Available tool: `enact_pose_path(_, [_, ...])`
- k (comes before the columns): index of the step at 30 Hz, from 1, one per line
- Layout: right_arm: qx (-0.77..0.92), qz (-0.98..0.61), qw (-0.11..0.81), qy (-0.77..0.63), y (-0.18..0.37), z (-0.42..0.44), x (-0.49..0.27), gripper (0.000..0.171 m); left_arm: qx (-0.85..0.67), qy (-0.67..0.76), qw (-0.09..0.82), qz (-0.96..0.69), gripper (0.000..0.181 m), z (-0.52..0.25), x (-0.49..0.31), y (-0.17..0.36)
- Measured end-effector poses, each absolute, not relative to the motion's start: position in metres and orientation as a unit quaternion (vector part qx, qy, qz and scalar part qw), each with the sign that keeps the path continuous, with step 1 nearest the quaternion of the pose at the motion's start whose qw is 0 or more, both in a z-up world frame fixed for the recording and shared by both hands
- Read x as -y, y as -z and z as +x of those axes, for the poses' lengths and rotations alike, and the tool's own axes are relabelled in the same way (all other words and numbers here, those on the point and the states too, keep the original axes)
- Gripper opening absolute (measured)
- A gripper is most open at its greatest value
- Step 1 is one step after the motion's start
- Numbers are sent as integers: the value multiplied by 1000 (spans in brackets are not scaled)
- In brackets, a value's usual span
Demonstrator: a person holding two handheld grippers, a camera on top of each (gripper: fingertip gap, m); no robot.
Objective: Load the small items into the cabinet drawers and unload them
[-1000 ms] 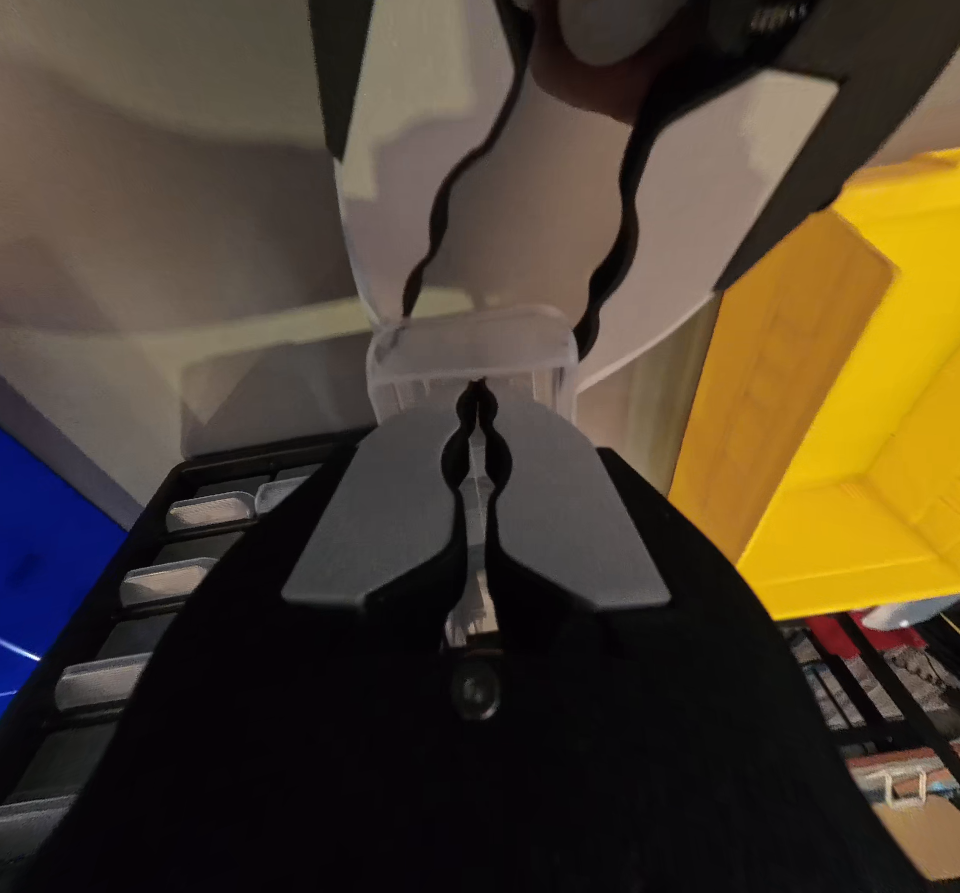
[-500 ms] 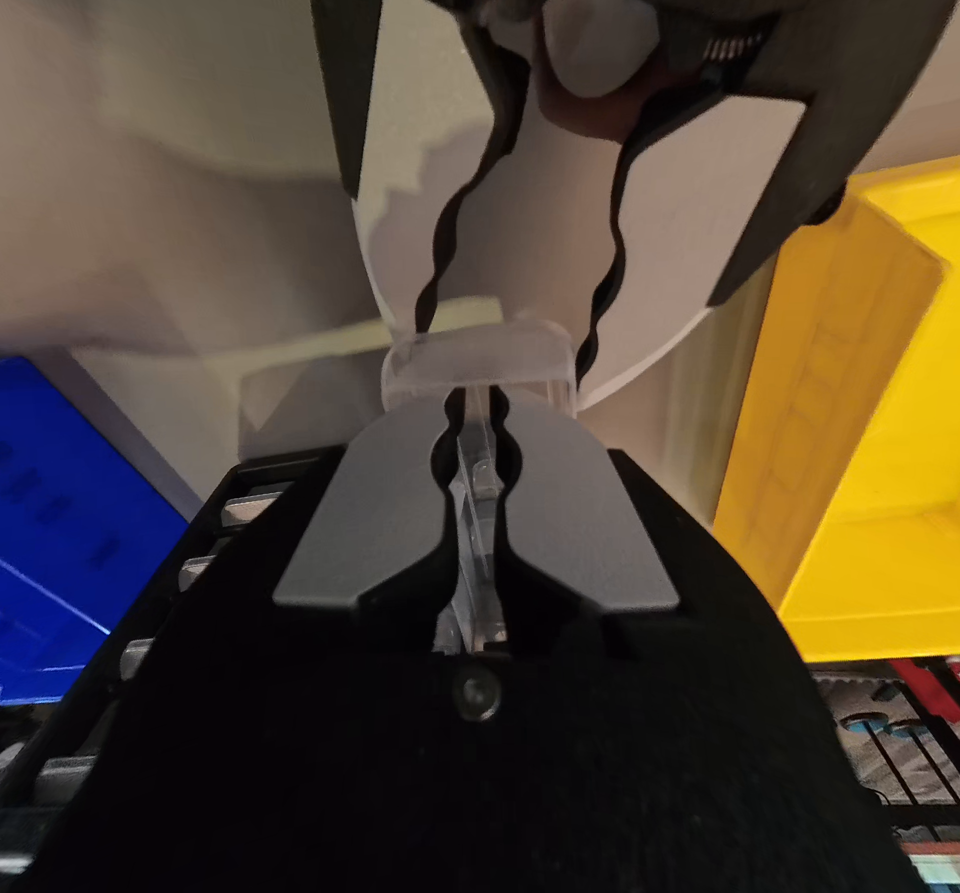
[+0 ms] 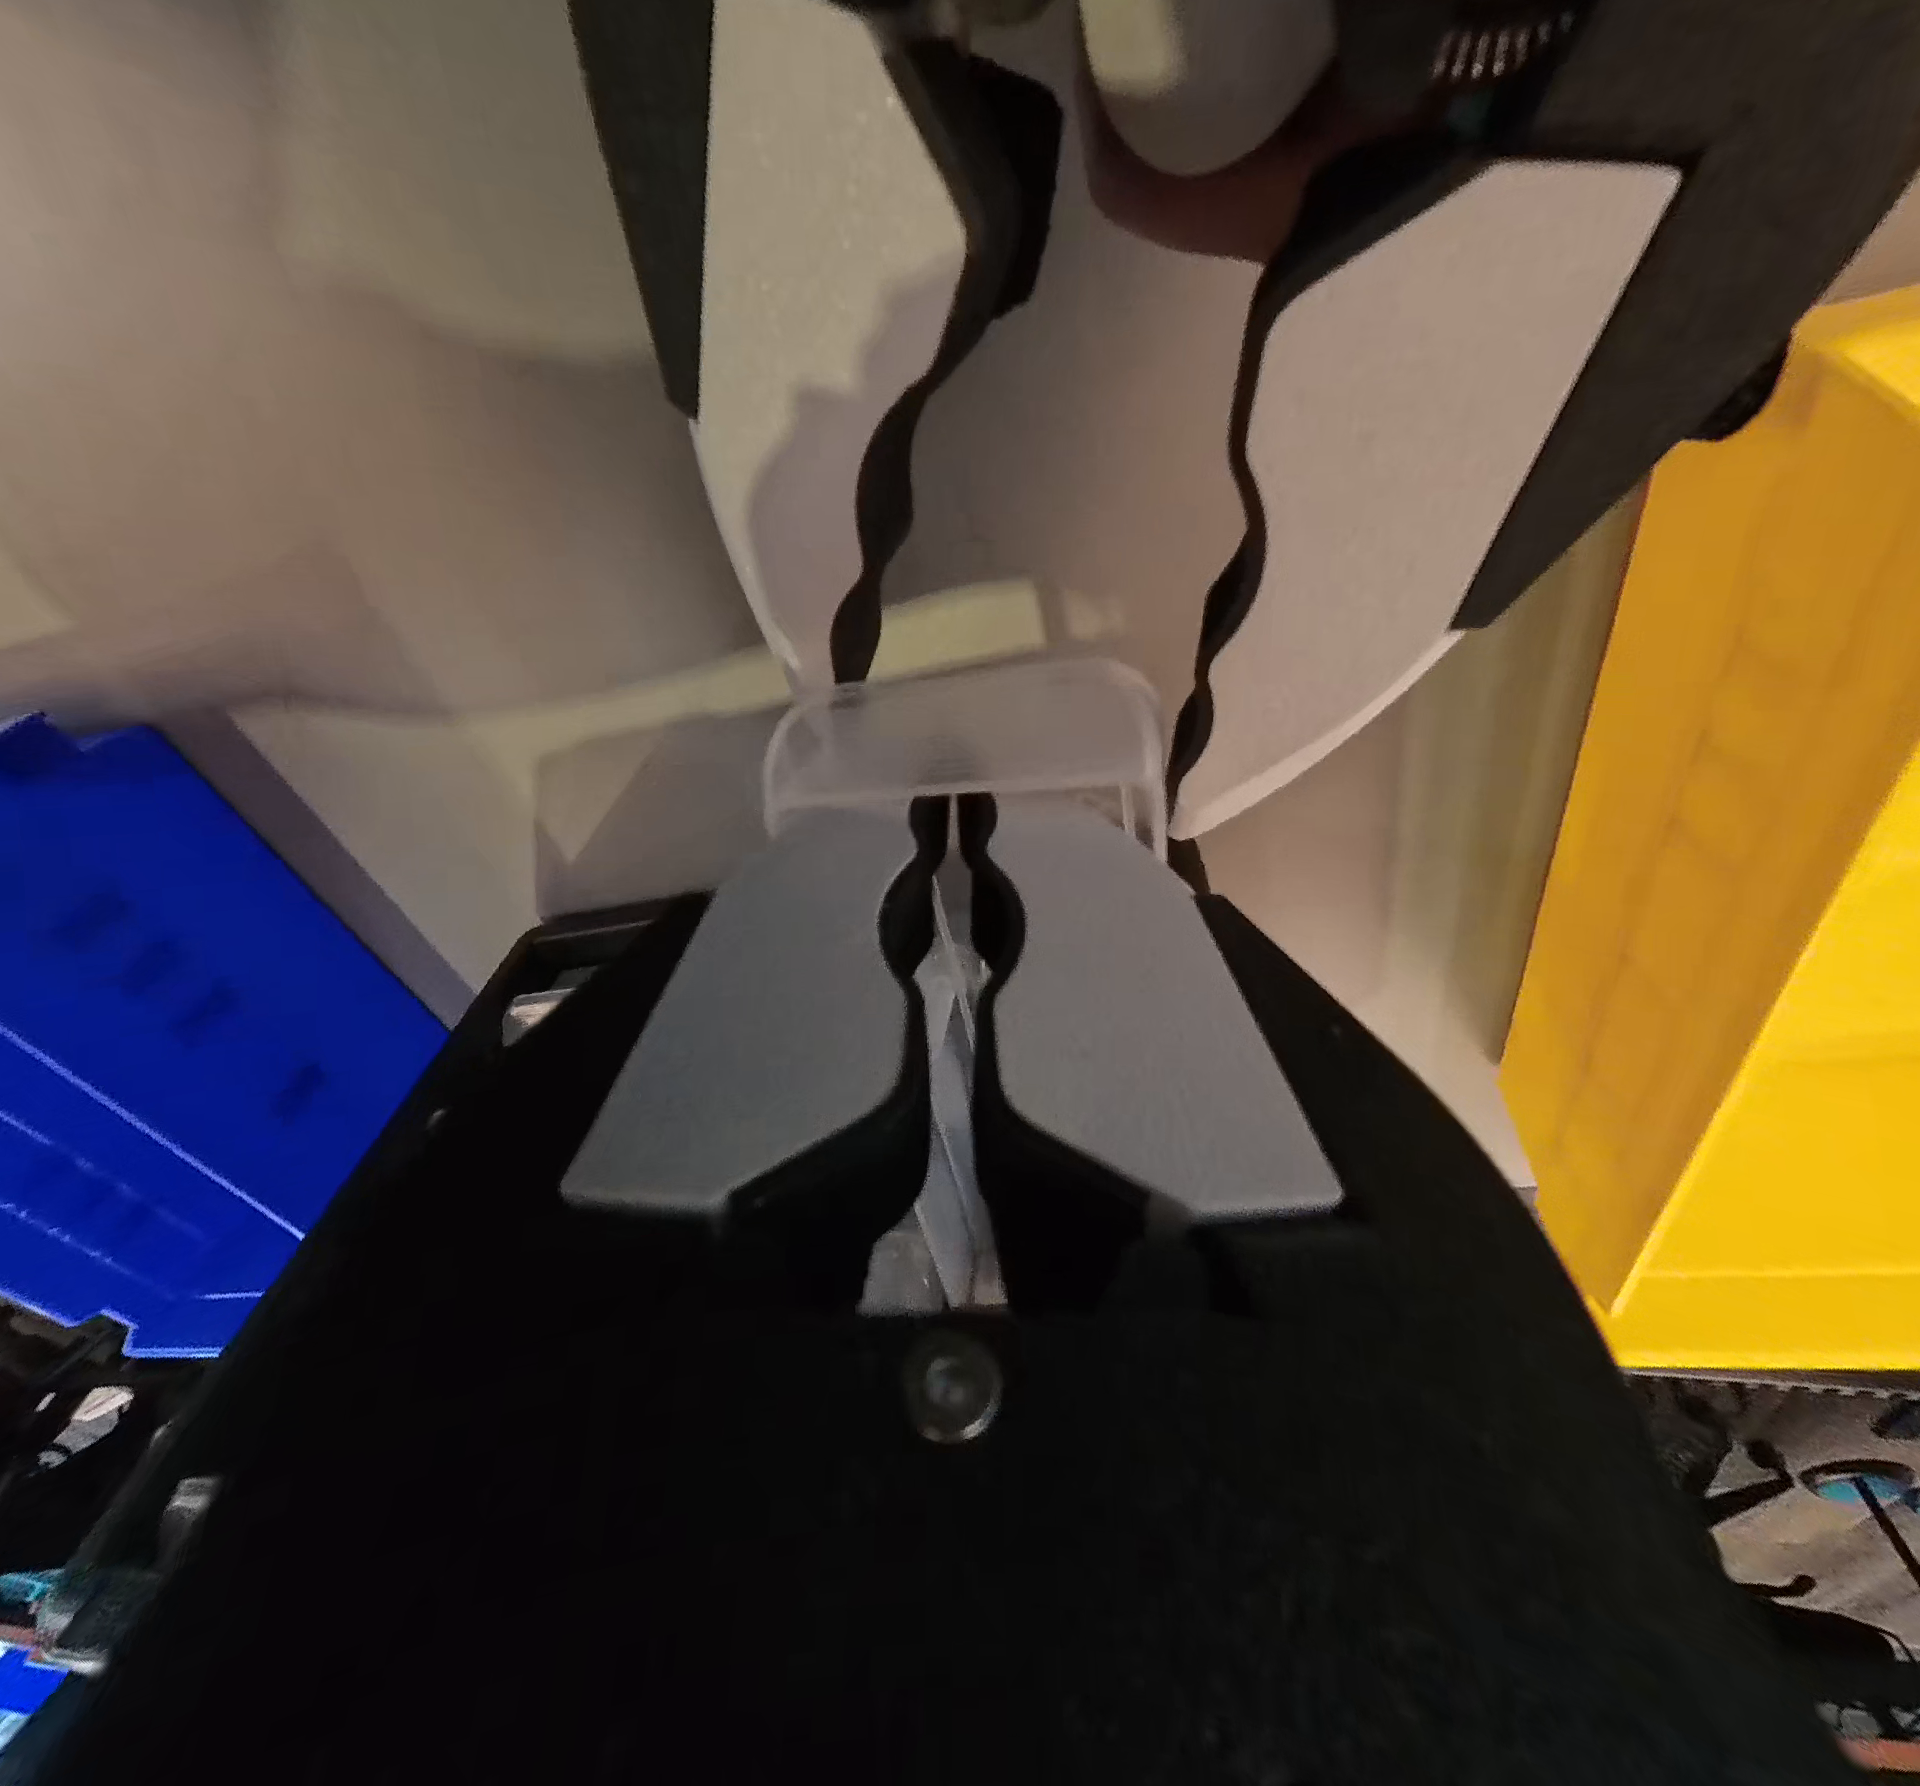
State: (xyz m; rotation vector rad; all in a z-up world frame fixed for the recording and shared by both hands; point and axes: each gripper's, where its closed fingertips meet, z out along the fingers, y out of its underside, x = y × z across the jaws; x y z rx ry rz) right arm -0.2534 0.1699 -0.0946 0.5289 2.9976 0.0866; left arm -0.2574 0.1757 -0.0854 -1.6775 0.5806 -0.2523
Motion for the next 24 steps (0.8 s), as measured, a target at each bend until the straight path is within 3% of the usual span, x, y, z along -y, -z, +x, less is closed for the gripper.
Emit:
enact_pose_path(14, [-975, 213, -37, -55, 77, -265, -199, 1, -244, 115, 627, -731, 56, -259, -177, 84])
enact_pose_path(19, [-943, 326, 54, 30, 71, -258, -176, 25, -243, 116, 627, -731, 56, -259, -178, 84])
enact_pose_path(24, [-940, 334, 65, 25, 78, -255, -173, 24, -245, 112, 625, -732, 56, -259, -179, 86])
